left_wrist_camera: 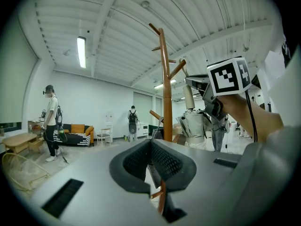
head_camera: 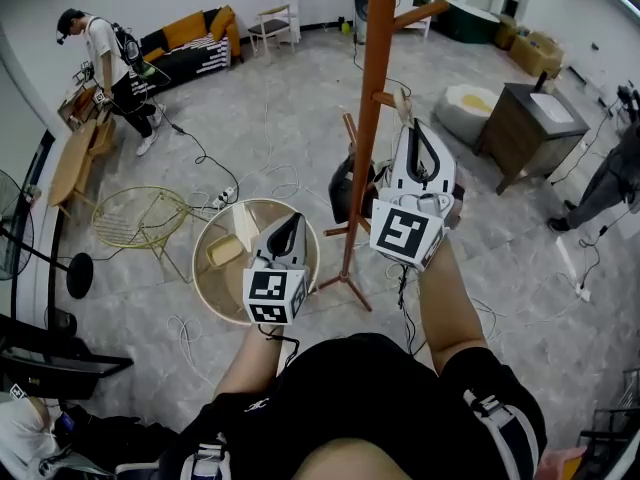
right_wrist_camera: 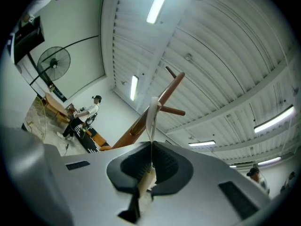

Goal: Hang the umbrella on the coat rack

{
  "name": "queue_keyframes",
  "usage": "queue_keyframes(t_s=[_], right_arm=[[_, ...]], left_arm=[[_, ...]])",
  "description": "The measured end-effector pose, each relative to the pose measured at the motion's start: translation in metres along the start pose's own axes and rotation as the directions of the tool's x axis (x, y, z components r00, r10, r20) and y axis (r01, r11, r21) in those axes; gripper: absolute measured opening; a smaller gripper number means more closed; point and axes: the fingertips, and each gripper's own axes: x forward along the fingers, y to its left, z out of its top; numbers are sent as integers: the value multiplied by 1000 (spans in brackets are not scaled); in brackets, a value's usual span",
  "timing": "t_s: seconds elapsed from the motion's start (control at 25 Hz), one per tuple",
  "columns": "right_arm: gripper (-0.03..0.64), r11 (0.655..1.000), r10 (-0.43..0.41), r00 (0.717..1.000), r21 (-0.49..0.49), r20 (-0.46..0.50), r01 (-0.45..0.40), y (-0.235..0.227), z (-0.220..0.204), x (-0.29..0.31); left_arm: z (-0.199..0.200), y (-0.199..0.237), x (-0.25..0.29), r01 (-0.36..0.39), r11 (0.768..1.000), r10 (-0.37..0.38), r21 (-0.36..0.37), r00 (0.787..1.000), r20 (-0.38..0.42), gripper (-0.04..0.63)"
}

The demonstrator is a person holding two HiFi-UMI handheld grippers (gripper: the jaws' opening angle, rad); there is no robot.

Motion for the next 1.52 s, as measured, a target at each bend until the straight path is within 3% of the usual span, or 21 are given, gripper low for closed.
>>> queue_keyframes(t_s=[0.2, 0.4, 0.84, 1.0, 1.24, 1.52], right_arm=[[18, 992, -2, 1000, -127, 12, 3, 18, -3, 2], [18, 986, 8, 1000, -166, -17, -10, 19, -4, 11], [20, 988, 79, 991, -121, -106, -92, 49, -32, 12], [67, 985, 123, 986, -106, -116, -135, 57, -35, 15], [98, 988, 151, 985, -12, -77, -153, 56, -29, 5], [71, 979, 167, 984, 110, 58, -172, 54, -13, -39]], left_arm=[[-5, 3, 2, -15, 1000, 15, -5, 1000, -13, 18], [4, 2, 5, -24, 1000, 24, -12, 1000, -16, 18], [-10, 10, -7, -40, 999, 40, -26, 999, -24, 18], [-9, 12, -9, -52, 998, 52, -28, 998, -25, 18], [-8, 12, -17, -66, 997, 65, -26, 998, -27, 18], [-12, 4, -26, -47, 999, 47, -13, 999, -24, 18]])
